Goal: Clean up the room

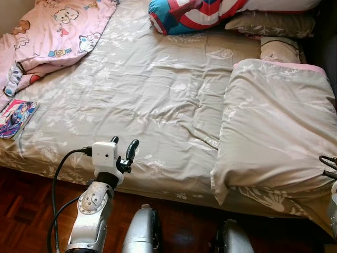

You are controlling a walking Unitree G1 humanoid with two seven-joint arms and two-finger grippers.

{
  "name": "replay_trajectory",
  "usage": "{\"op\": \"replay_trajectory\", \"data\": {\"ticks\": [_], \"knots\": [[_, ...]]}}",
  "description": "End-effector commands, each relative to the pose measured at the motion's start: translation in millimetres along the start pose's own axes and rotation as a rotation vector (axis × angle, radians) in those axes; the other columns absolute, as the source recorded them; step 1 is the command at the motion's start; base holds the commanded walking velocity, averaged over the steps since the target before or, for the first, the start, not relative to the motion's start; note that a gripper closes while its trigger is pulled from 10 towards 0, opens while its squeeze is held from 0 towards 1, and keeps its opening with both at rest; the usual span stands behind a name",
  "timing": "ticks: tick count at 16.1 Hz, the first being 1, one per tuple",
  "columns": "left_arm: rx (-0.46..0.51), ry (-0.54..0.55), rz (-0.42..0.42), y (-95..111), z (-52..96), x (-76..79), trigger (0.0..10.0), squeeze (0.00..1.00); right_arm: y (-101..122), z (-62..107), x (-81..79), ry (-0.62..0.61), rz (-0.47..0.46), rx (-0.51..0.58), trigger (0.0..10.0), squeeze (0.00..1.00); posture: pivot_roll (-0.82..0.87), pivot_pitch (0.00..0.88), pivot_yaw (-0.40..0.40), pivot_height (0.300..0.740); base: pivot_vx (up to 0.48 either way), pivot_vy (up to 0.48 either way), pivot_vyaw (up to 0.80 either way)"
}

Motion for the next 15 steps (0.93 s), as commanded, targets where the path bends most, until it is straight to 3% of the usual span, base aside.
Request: {"op": "replay_trajectory", "data": {"ticks": [1, 3, 4, 7, 8, 9, 10, 13, 14, 15], "knots": [[-0.023, 0.004, -0.003, -8, 4.1, -2.2, 10.0, 0.0, 13, -5.1, 29.2, -0.102, 0.026, 0.044, 0.0, 0.0, 0.01, 0.212, 0.065, 0.652, 0.0, 0.0, 0.0], [-0.027, -0.003, -0.001, -9, 5.2, 0.5, 10.0, 0.0, 9, -1.2, 10.1, -0.055, 0.076, 0.052, 0.4, 0.0, 0.02, 0.215, 0.067, 0.652, 0.0, 0.0, 0.0], [-0.028, -0.005, 0.001, -9, 5.5, 1.3, 10.0, 0.0, 8, 1.1, 0.6, -0.025, 0.059, 0.059, 9.9, 0.0, 0.02, 0.217, 0.068, 0.652, 0.0, 0.0, 0.0], [-0.032, -0.01, 0.004, -10, 5.5, 2.0, 10.0, 0.0, 10, 7.5, -24.2, 0.054, 0.05, 0.093, 10.0, 0.0, 0.02, 0.218, 0.067, 0.652, 0.0, 0.0, 0.0], [-0.032, -0.01, 0.007, -10, 5.4, 2.2, 10.0, 0.0, 17, 9.8, -33.1, 0.089, 0.057, 0.131, 10.0, 0.1, 0.02, 0.218, 0.065, 0.652, 0.0, 0.0, 0.0], [-0.032, -0.01, 0.009, -10, 5.1, 3.0, 10.0, 0.0, 22, 11.7, -39.7, 0.115, 0.058, 0.16, 10.0, 0.96, 0.02, 0.217, 0.063, 0.652, 0.0, 0.0, 0.0], [-0.032, -0.012, 0.012, -11, 4.9, 4.5, 10.0, 0.0, 26, 13.5, -45.5, 0.136, 0.059, 0.181, 10.0, 1.0, 0.02, 0.216, 0.062, 0.652, 0.0, 0.0, 0.0], [-0.034, -0.018, 0.021, -12, 4.6, 8.2, 10.0, 0.0, 44, 19.4, -59.3, 0.181, 0.065, 0.271, 10.0, 0.97, 0.02, 0.213, 0.056, 0.652, 0.0, 0.0, 0.0], [-0.036, -0.017, 0.023, -13, 4.6, 8.3, 10.0, 0.0, 50, 24.0, -69.7, 0.233, 0.048, 0.301, 10.0, 0.0, 0.01, 0.212, 0.054, 0.652, 0.0, 0.0, 0.0], [-0.038, -0.016, 0.024, -14, 4.9, 8.3, 10.0, 0.0, 55, 31.9, -84.5, 0.312, 0.008, 0.333, 10.0, 0.0, 0.01, 0.212, 0.054, 0.652, 0.0, 0.0, 0.0]]}}
Point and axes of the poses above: a point about 5 cm out from each wrist's last joint towards the gripper, its own z axis pointing back from the gripper into the wrist, its own y axis along the axis of the wrist's last joint, x = y × z, the point moved 6 cm from there along -z, pointing out of the wrist towards the gripper, and after that the axes turned 5 degrees about -z, right-handed, at the moved point
